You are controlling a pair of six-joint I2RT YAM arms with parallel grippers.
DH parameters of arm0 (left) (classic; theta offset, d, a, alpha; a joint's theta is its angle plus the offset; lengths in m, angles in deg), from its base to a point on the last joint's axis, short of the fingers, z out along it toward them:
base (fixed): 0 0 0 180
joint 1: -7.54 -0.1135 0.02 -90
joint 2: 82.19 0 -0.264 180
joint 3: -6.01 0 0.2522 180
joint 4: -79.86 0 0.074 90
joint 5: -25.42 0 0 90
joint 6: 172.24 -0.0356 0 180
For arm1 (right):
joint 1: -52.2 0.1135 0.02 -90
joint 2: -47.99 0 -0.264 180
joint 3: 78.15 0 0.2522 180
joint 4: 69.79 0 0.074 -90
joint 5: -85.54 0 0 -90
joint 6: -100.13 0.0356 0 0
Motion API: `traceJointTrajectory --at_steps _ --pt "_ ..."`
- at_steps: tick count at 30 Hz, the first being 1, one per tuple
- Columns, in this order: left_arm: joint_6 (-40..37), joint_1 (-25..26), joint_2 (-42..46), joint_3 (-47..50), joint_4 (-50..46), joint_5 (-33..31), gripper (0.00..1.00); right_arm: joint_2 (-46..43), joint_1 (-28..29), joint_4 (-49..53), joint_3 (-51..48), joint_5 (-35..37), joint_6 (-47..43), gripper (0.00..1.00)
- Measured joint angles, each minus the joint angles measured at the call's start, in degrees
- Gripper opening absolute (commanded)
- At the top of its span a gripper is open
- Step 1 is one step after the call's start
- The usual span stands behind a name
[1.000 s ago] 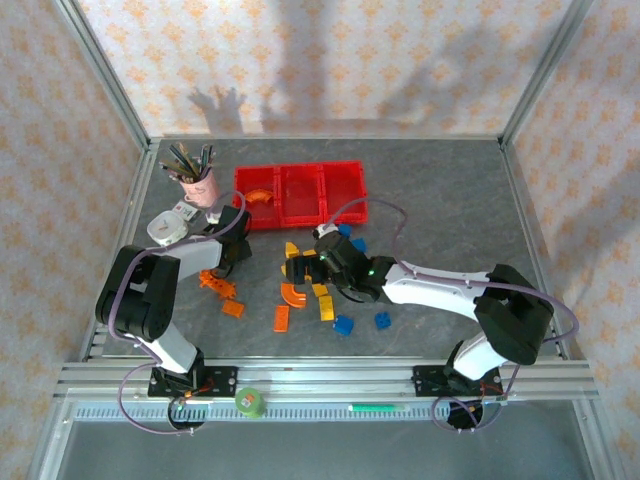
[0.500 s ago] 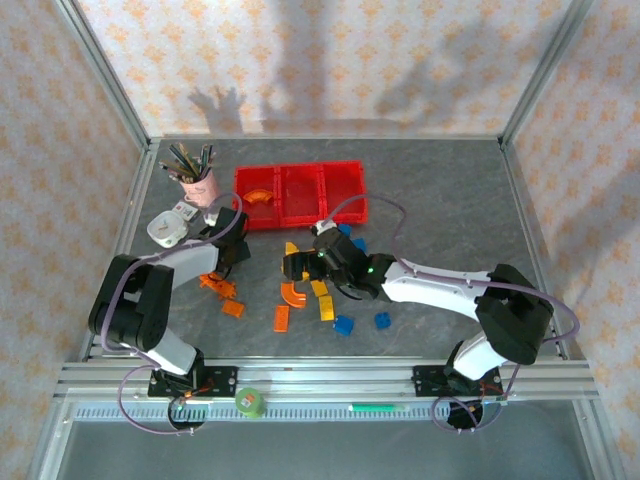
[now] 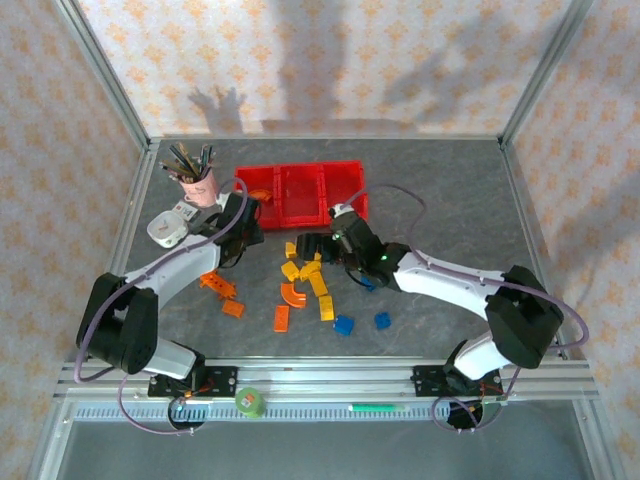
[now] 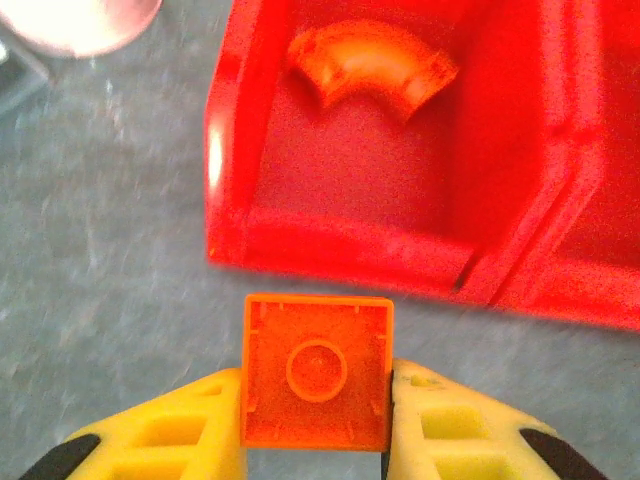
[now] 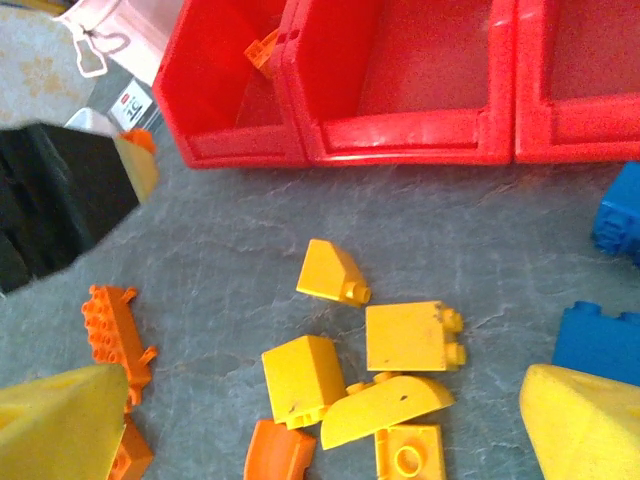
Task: Sort the legos into containers by color
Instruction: Pick up the lego from the middle-left of the table, then place the lego in the container.
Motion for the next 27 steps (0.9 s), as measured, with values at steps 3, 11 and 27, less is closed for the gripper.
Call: traceJointTrajectory --at_steps 3,11,27 --pt "-0.24 0.0 -4.96 -6.49 -0.22 -1.46 0.31 -0.02 -0.85 0.02 0.61 -0.24 -0.02 1.0" --pt "-1.64 -1.46 -18.21 -19.45 -1.88 -3.23 0.32 -0.42 -1.64 0.04 1.99 -0.44 -0.63 1.0" --pt "-4.9 -4.13 -29.99 -32.28 -5.05 -2.95 0.48 -1.44 -1.84 2.14 4.87 -0.42 -3.06 1.0"
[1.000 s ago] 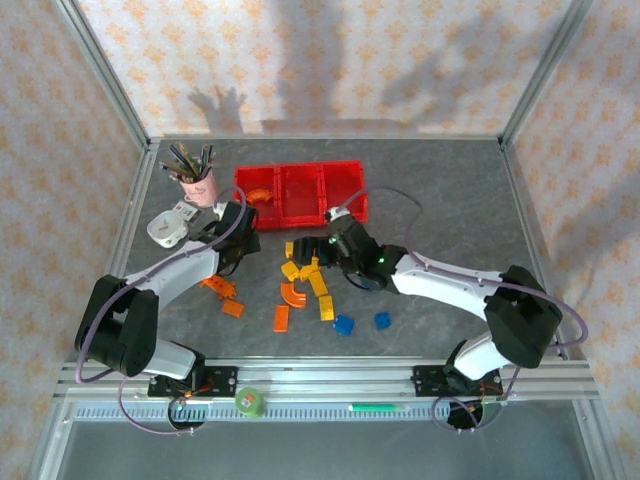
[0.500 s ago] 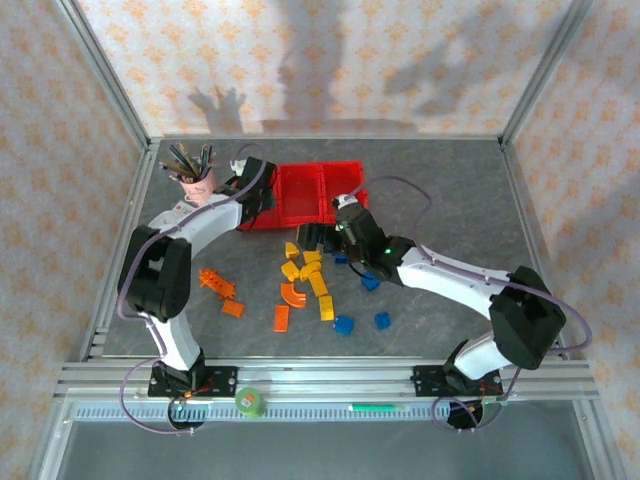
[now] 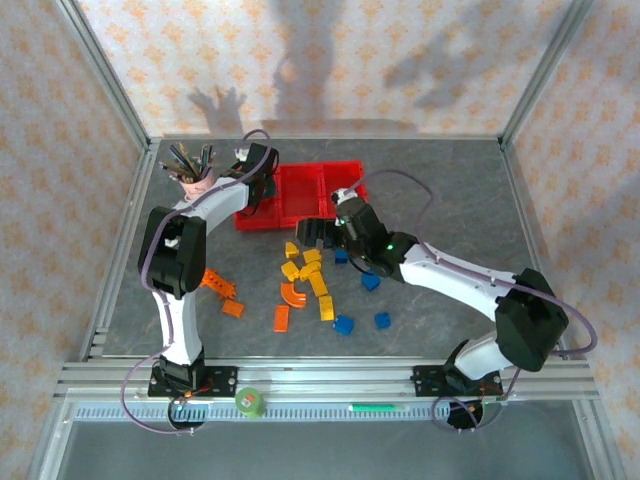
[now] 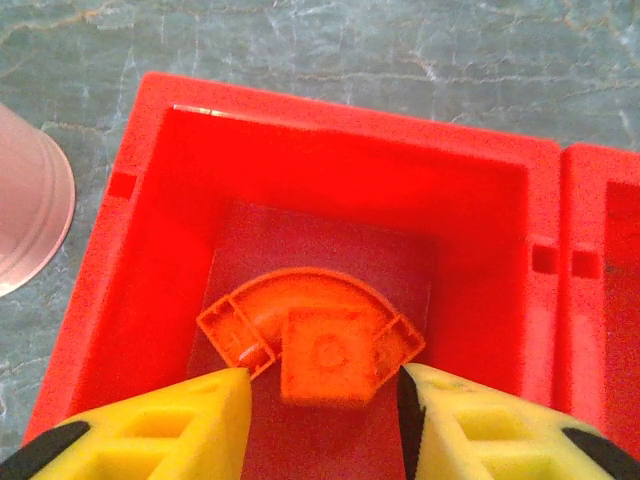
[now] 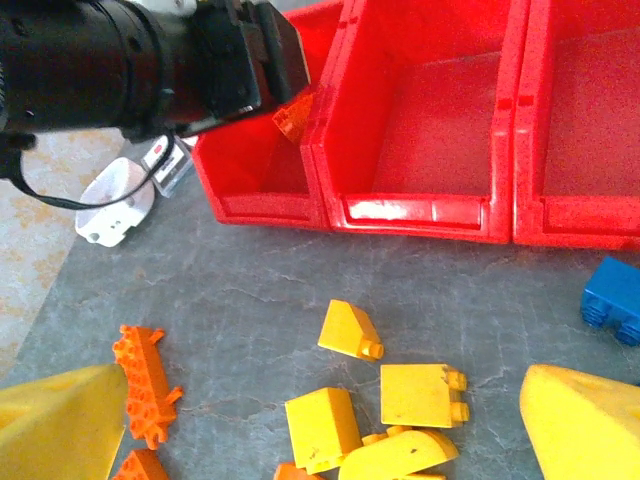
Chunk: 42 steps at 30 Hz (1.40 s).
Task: Sort the legos into containers by color
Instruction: Place the lego in the container.
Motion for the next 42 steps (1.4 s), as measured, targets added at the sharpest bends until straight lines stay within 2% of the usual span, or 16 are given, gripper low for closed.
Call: traceJointTrajectory --at_steps 6,9,18,27,33,42 --pt "-0.09 -0.46 0.44 -1.4 -2.16 1.73 0.52 -0.39 -0.04 2.67 2.78 -2.73 -2.08 1.0" --pt "-0.02 -0.72 3.87 0.46 -2.6 3.48 0.54 -1.05 0.04 3.52 3.08 -3.3 -2.78 1.0" --pt "4.02 -0.76 29.05 23.3 1.07 7.5 0.61 -2.49 2.91 3.93 -0.46 -2.49 -2.86 1.0" --pt "11.61 -0.7 42.71 41.29 0.24 4.17 0.7 0.02 10.01 2.34 -3.26 -0.74 -0.11 1.0" --pt "17.35 -0.48 46.45 49.11 -1.86 -0.2 0.73 4.28 12.41 0.79 -4.09 0.0 1.86 1.0" --pt "22.75 0.02 48.76 55.17 -2.32 -0.72 0.74 5.84 13.27 -0.92 -4.26 0.04 2.49 1.0"
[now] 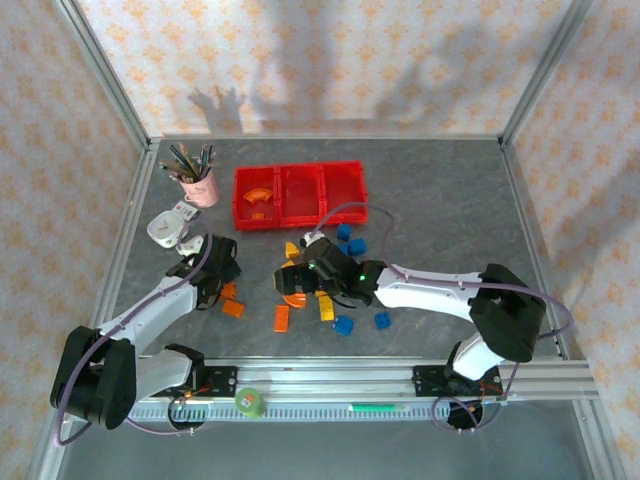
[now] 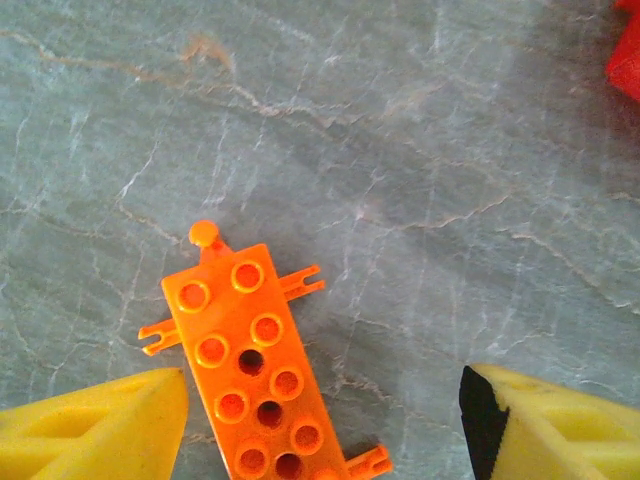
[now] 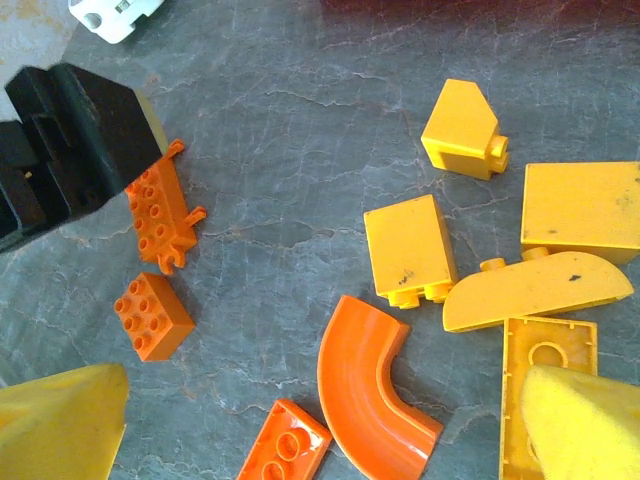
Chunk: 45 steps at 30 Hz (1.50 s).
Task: Sort the legos into containers by color
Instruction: Place the lego in the container, then pick up the lego from the bottom-left of the table.
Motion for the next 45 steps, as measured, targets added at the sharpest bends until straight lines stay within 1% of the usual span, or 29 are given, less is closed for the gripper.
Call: traceJointTrajectory --at_steps 7,14,20,23,25,36,40,45 --pt "2.32 0.74 -0.46 2.03 0.13 -0.7 0.74 1.03 0.0 -0.39 0.0 0.22 0.0 1.0" --pt "2.97 0.74 -3.76 2.58 3.17 -0.68 0.69 1.7 0.0 -0.39 0.02 0.61 -0.02 1.0" --pt "2.97 0.74 -6.67 2.69 5.84 -0.15 0.59 2.34 0.0 -0.39 0.02 0.7 -0.02 1.0" --pt "2.93 0.74 -7.78 2.73 7.19 0.26 0.55 2.73 0.0 -0.35 0.07 0.87 -0.04 1.0" --pt "2.91 0.74 -8.09 2.8 7.37 0.2 0.53 2.91 0.0 -0.35 0.07 0.87 -0.04 1.0" --pt "2.56 0.74 -8.85 3.08 7.21 -1.44 0.34 3.15 0.0 -0.11 0.46 1.31 -0.07 1.0" --pt "2.25 0.74 -8.35 3.1 7.13 -1.25 0.3 3.08 -0.15 -0.13 0.46 1.16 -0.04 1.0" --pt "1.25 0.74 -7.39 2.95 7.3 0.31 0.28 1.55 -1.9 -0.17 0.46 0.09 0.17 1.0"
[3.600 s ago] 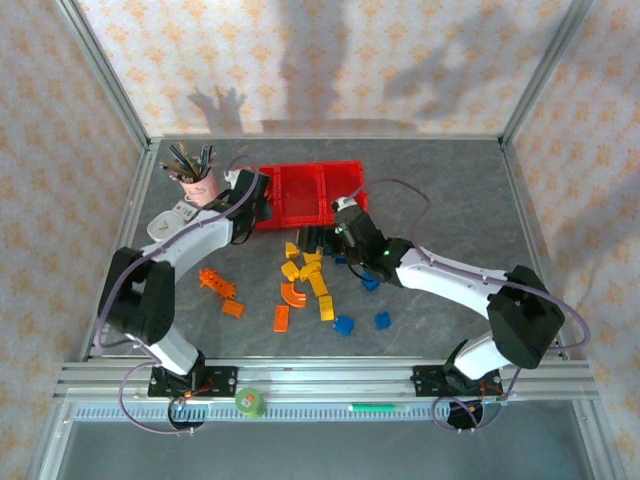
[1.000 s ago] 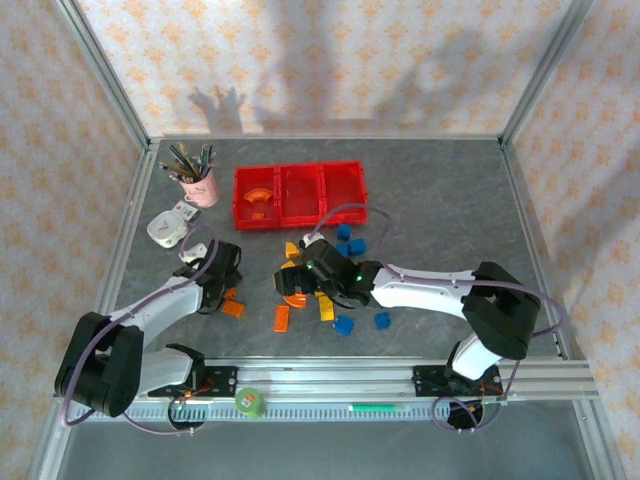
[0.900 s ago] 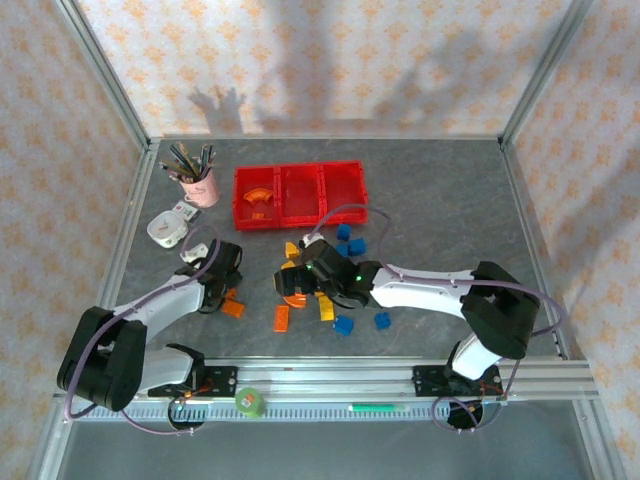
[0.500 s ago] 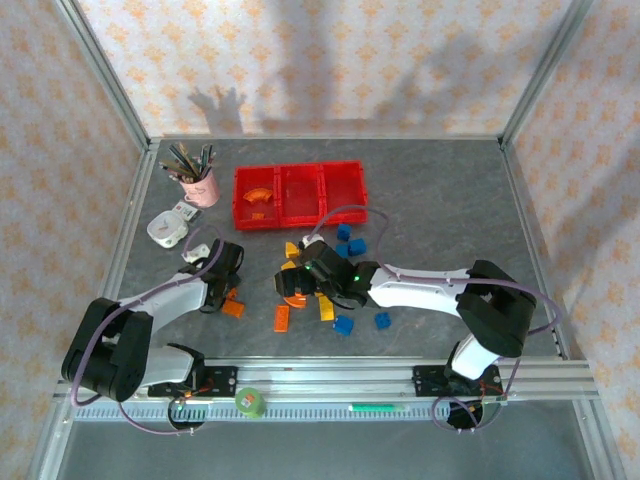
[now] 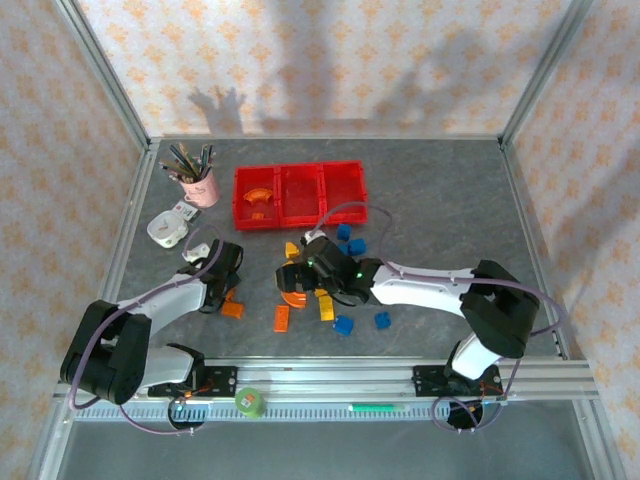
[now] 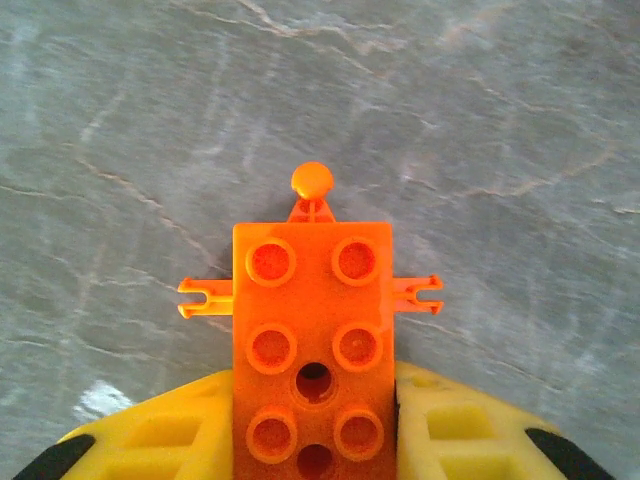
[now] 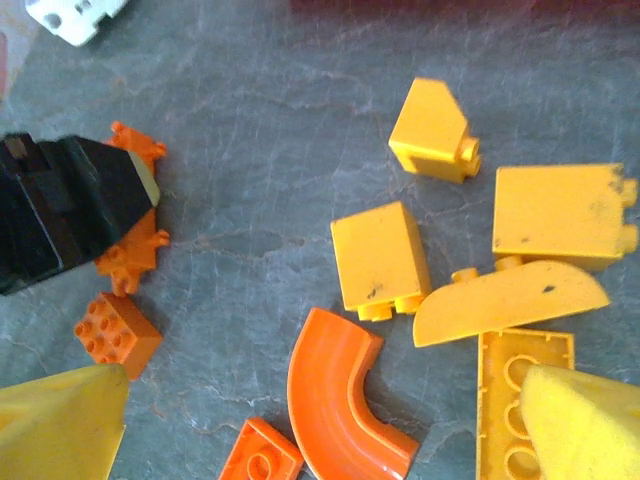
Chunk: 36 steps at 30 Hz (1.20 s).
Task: Sort the legos into containers by color
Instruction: Pick up the lego from the bottom-left of the table, then place the lego in the container.
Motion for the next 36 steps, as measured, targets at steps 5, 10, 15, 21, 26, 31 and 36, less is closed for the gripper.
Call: traceJointTrajectory --at_steps 5,10,15,21,26,31,36 --pt "-1.99 0.37 1.31 -4.48 -1.57 0.55 0.26 -3.69 -3.17 -0.07 0.0 -0.15 0.24 1.0" --pt "-5.64 1.14 1.68 -13.68 -3.1 -0.04 0.26 -6.49 -5.64 -0.15 -0.02 0.13 0.46 1.0" --pt "-11.28 1.55 -1.64 -23.85 -3.15 -0.09 0.25 -8.28 -7.65 -0.42 -0.09 0.35 0.96 1.0" --pt "-19.65 1.55 -14.16 -36.85 -3.17 -0.04 0.25 -9.14 -8.9 -0.68 -0.52 0.59 1.38 1.0" --pt "-24.3 1.55 -23.02 -44.33 -3.45 0.2 0.25 -9.55 -9.11 -0.63 -0.96 0.68 1.51 1.0" --pt "-27.1 1.53 -32.28 -52.26 -4.96 0.35 0.26 -10.1 -9.6 -0.66 -1.2 1.03 1.51 1.0" --pt "-28.61 1.38 -39.87 -58.01 -6.82 0.22 0.27 -10.19 -9.64 -0.66 -1.22 1.2 1.49 1.0"
